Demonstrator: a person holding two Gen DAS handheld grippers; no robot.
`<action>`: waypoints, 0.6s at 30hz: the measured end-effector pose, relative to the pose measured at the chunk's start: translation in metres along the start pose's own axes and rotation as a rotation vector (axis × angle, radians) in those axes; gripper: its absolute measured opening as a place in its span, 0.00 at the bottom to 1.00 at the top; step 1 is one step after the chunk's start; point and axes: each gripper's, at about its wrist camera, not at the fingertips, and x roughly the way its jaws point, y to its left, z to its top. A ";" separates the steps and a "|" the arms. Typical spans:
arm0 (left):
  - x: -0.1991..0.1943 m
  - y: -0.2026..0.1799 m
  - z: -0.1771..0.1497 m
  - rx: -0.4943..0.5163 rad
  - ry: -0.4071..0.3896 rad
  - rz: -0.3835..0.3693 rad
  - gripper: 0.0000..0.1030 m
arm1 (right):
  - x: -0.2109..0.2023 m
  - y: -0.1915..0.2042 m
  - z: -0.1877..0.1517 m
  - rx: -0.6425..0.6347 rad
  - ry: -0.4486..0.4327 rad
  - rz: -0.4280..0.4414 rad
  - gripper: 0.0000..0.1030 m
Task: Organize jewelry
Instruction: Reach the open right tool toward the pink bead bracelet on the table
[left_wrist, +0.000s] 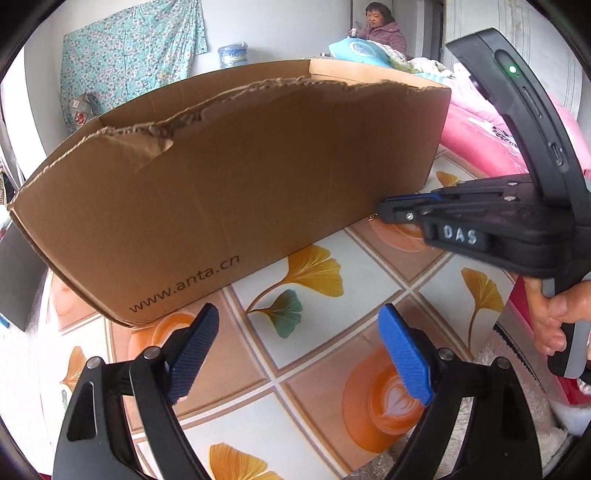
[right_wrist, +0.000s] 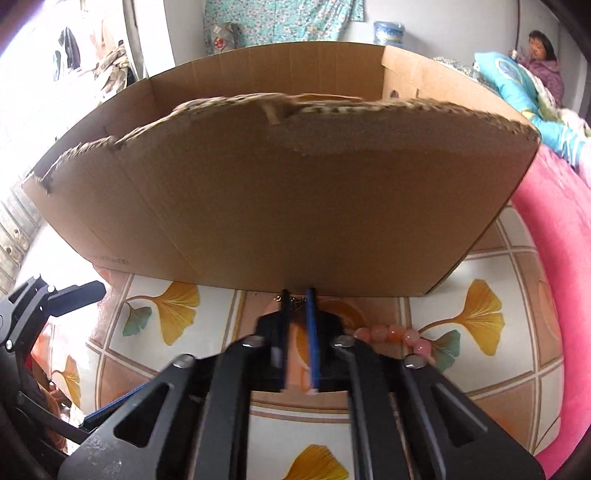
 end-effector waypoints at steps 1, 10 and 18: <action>-0.001 0.001 0.000 -0.005 0.000 0.000 0.83 | 0.000 -0.001 0.001 0.001 0.004 0.005 0.00; 0.002 0.012 -0.001 -0.064 0.026 0.023 0.85 | -0.012 -0.022 -0.011 0.048 0.098 0.162 0.00; 0.004 0.021 -0.003 -0.086 0.028 0.052 0.89 | -0.022 -0.018 -0.033 0.078 0.194 0.332 0.00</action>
